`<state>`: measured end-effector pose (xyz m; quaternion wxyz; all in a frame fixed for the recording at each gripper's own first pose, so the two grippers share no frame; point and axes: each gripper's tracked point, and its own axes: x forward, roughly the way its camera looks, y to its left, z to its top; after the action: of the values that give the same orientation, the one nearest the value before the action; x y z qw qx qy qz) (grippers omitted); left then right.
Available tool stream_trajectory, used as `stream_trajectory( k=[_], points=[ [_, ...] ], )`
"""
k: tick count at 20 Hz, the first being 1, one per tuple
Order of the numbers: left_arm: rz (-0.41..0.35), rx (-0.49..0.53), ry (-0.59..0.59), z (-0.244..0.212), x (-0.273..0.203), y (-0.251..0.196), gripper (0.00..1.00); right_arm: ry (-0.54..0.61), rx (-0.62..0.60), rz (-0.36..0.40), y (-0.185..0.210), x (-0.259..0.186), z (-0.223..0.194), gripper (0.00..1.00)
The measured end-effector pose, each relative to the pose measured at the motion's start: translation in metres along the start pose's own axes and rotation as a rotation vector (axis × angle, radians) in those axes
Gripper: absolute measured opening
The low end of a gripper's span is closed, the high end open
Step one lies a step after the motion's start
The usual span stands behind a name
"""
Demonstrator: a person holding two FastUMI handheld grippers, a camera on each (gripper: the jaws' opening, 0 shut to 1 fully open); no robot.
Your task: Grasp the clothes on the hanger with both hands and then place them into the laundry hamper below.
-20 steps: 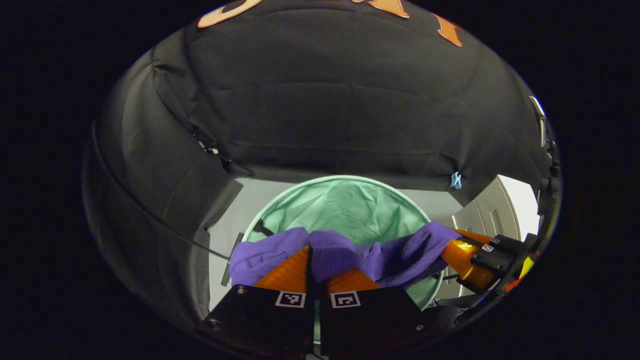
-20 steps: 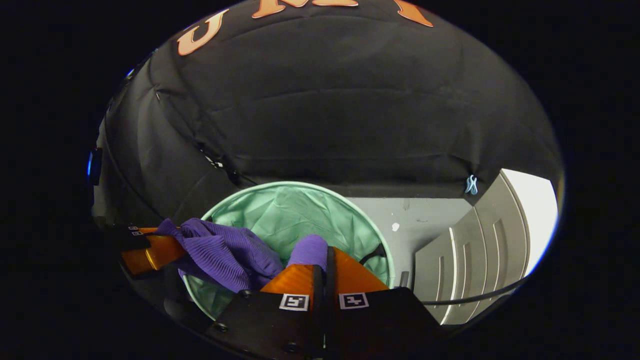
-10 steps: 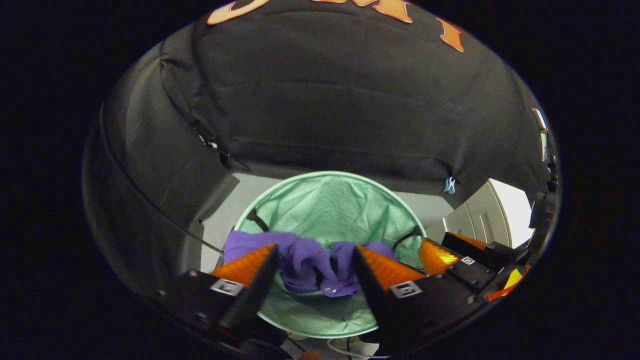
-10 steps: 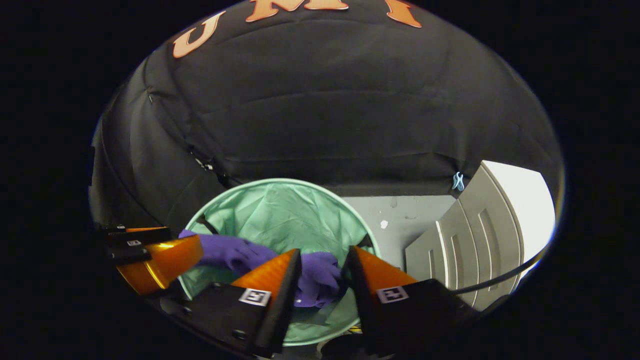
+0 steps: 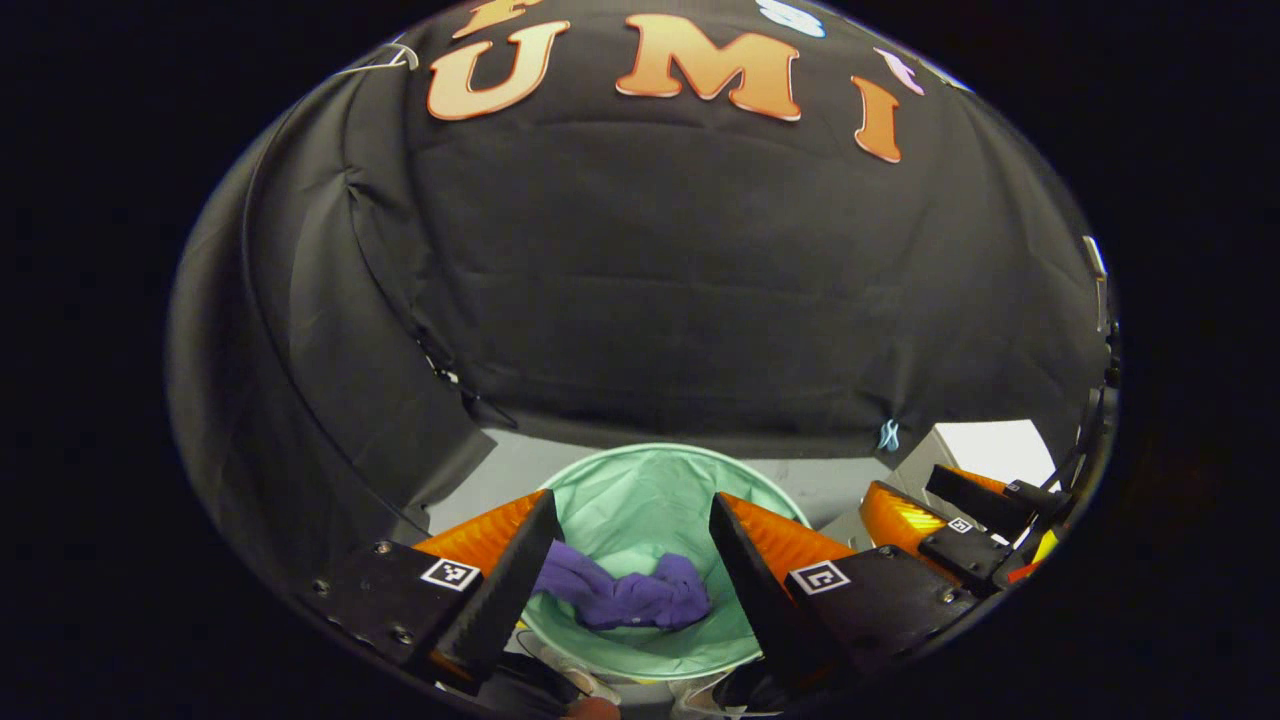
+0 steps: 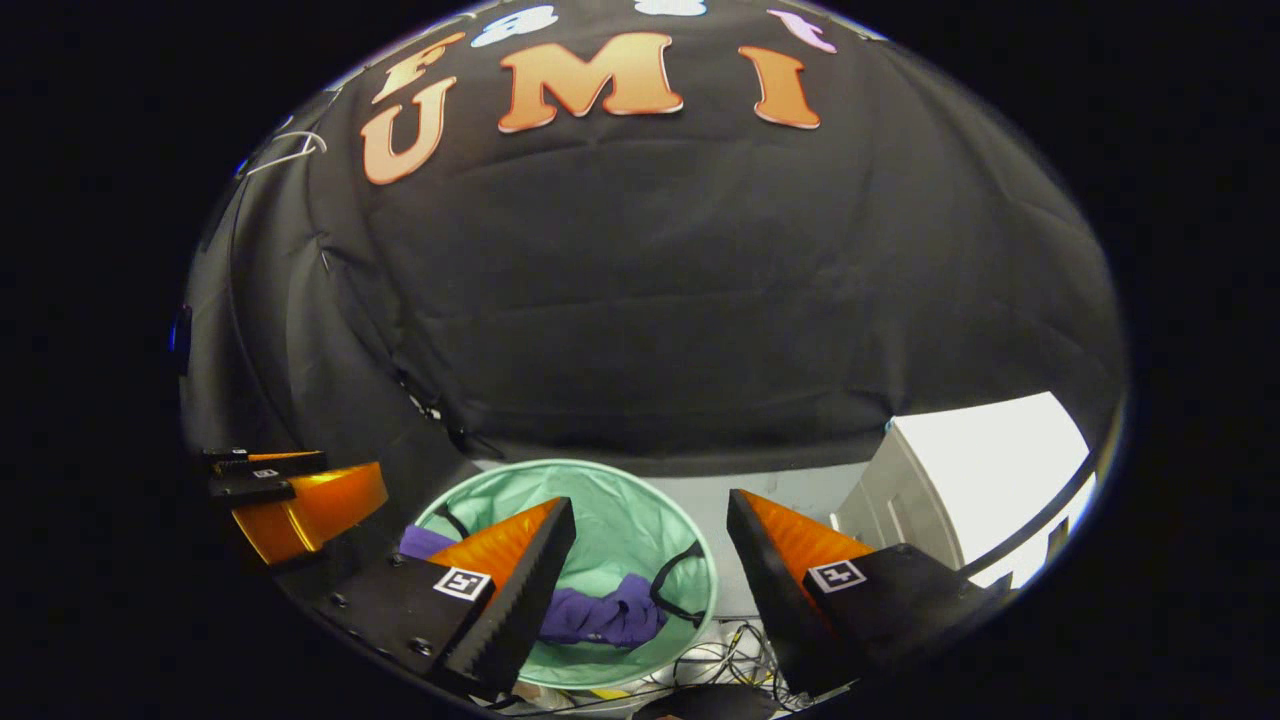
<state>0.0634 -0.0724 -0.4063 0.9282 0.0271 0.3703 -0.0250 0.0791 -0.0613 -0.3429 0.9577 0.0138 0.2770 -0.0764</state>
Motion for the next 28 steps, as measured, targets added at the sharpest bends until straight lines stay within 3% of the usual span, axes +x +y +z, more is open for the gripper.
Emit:
stream_trajectory(
  k=[6, 14, 18, 19, 22, 24, 25, 26, 28],
  points=[
    [0.013, 0.001, -0.174, 0.058, -0.058, 0.015, 0.97, -0.164, 0.010, -0.023, -0.008, -0.058, 0.070, 0.99],
    [0.050, 0.011, -0.421, 0.135, -0.123, 0.024, 0.96, -0.347, 0.024, -0.020, -0.015, -0.127, 0.132, 0.99],
    [0.061, 0.005, -0.511, 0.162, -0.156, 0.032, 0.92, -0.428, 0.026, -0.027, -0.020, -0.163, 0.156, 0.95],
    [0.061, 0.000, -0.532, 0.168, -0.164, 0.034, 0.92, -0.444, 0.028, -0.023, -0.020, -0.171, 0.161, 0.99],
    [0.013, -0.044, -0.578, 0.181, -0.186, 0.026, 0.93, -0.461, 0.030, -0.022, -0.026, -0.188, 0.162, 0.95],
    [0.026, -0.045, -0.595, 0.185, -0.192, 0.029, 0.95, -0.478, 0.029, -0.021, -0.026, -0.197, 0.166, 1.00],
    [0.039, -0.042, -0.594, 0.185, -0.190, 0.030, 0.99, -0.485, 0.027, -0.026, -0.028, -0.199, 0.167, 0.92],
    [0.044, -0.043, -0.590, 0.184, -0.189, 0.029, 0.95, -0.489, 0.025, -0.031, -0.029, -0.201, 0.167, 0.96],
    [0.035, -0.051, -0.578, 0.181, -0.186, 0.029, 0.99, -0.495, 0.024, -0.032, -0.028, -0.201, 0.165, 1.00]
  ],
)
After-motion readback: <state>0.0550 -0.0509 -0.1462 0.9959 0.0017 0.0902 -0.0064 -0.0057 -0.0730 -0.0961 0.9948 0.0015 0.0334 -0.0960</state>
